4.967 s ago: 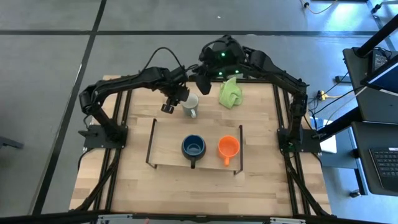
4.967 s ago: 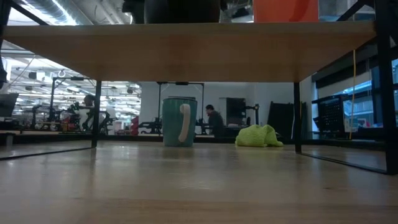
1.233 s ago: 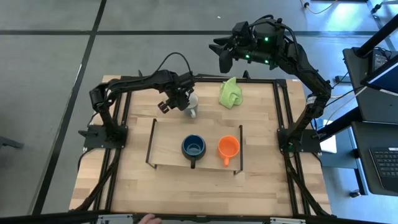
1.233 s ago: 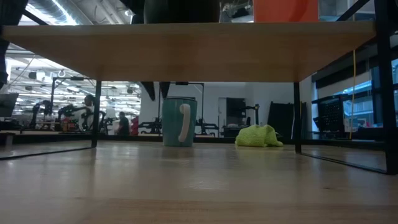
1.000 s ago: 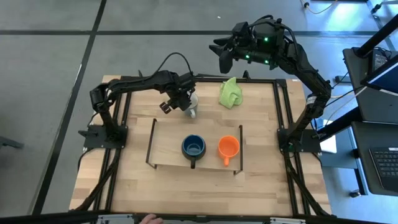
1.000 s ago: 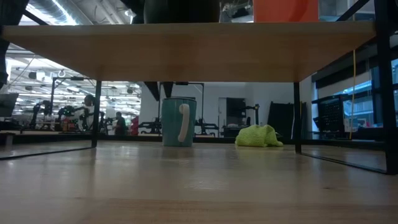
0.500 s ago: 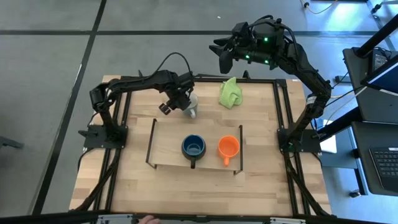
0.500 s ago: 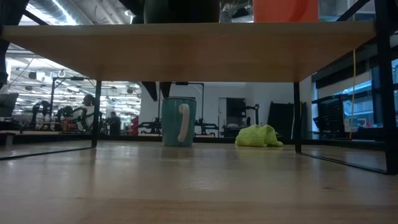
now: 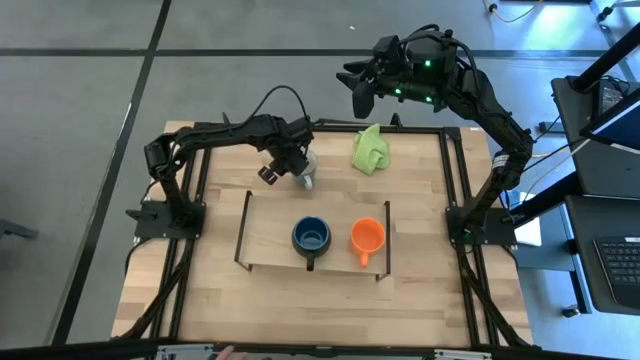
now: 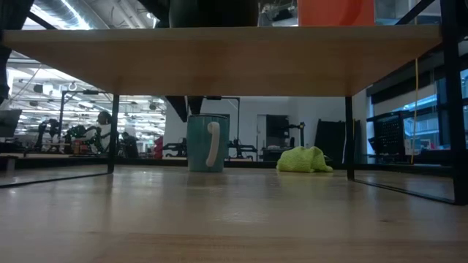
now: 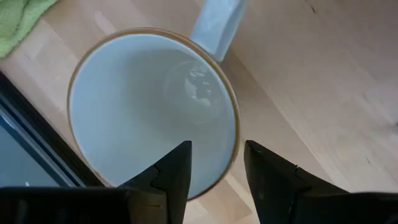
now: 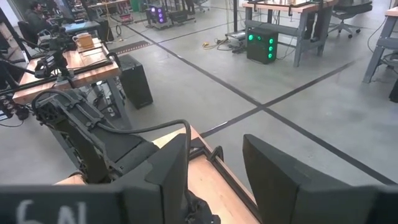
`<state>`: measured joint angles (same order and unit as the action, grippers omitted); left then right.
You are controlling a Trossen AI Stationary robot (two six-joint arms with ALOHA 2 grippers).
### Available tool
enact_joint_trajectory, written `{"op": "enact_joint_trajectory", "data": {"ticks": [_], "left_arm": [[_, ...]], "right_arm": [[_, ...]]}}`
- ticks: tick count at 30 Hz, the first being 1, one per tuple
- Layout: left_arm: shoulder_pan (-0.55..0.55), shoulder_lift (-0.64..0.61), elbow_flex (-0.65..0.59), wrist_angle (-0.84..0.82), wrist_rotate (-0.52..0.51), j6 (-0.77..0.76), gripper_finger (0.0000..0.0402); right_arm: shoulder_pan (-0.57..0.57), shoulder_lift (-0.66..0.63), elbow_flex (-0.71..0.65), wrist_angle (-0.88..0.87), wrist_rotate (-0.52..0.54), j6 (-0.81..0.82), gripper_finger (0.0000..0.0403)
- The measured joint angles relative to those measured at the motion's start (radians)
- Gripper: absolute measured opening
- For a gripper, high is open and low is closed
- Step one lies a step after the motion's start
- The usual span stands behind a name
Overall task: Stack small to large cups/mugs on shelf
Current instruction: Put the white mugs on the shelf
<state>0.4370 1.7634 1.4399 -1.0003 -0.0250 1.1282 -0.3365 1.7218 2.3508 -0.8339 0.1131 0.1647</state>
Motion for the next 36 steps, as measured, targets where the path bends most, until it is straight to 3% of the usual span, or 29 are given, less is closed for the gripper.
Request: {"op": "enact_joint_trajectory", "data": {"ticks": [16, 22, 36], "left_arm": [[-0.012, 0.0, -0.001, 0.084, 0.001, -0.025, 0.0142], [-0.038, 0.0, -0.001, 0.122, -0.038, -0.18, 0.0142], [-0.035, 0.0, -0.001, 0.108, -0.036, -0.175, 0.0142]], "right_arm": [[0.0, 0.0, 0.0, 0.001, 0.007, -0.013, 0.0159], [0.0, 0.0, 0.0, 0.0, 0.027, -0.015, 0.0159], [0.0, 0.0, 0.0, -0.001, 0.027, -0.018, 0.0159]]}}
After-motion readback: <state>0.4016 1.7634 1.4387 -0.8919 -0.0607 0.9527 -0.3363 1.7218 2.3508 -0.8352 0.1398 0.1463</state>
